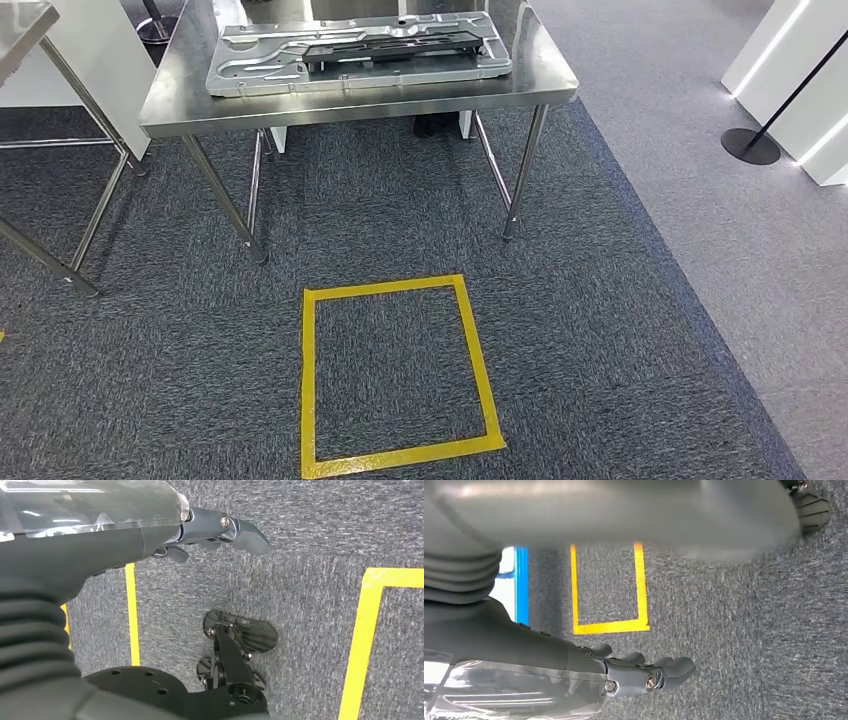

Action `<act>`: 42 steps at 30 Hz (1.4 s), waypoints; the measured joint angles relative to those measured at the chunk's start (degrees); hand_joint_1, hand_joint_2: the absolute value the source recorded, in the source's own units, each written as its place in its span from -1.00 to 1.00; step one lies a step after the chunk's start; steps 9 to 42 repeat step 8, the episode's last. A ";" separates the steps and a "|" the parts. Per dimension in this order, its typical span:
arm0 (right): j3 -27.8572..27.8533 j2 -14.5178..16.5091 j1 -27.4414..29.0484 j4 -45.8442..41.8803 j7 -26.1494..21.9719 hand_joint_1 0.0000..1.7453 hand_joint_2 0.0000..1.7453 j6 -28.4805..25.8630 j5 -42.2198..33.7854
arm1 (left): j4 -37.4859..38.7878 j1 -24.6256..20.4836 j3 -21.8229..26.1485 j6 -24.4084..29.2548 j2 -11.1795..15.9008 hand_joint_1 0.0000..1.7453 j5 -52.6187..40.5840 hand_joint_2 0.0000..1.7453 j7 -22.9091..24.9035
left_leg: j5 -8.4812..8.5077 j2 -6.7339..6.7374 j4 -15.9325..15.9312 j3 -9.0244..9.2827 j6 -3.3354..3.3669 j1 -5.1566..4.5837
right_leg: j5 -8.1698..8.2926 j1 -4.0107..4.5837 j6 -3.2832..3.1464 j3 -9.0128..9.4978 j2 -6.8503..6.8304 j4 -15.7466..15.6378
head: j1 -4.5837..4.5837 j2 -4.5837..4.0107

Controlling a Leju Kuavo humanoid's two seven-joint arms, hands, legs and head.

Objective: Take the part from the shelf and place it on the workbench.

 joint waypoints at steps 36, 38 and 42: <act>2.84 -0.41 0.41 -0.28 0.02 -1.00 1.00 0.88 -4.47 | -0.02 0.69 -4.44 -0.49 0.37 -1.00 4.54 1.00 1.62 | 0.04 0.00 0.00 0.00 -0.06 0.05 | 0.02 -0.04 -0.02 0.00 0.00 0.07 | 0.00 0.00; 2.84 -0.41 0.41 -0.28 0.02 -1.00 1.00 0.88 -4.47 | -0.02 0.69 -4.44 -0.49 0.37 -1.00 4.54 1.00 1.62 | 0.04 0.00 0.00 0.00 -0.06 0.05 | 0.02 -0.04 -0.02 0.00 0.00 0.07 | 0.00 0.00; 2.84 -0.41 0.41 -0.28 0.02 -1.00 1.00 0.88 -4.47 | -0.02 0.69 -4.44 -0.49 0.37 -1.00 4.54 1.00 1.62 | 0.04 0.00 0.00 0.00 -0.06 0.05 | 0.02 -0.04 -0.02 0.00 0.00 0.07 | 0.00 0.00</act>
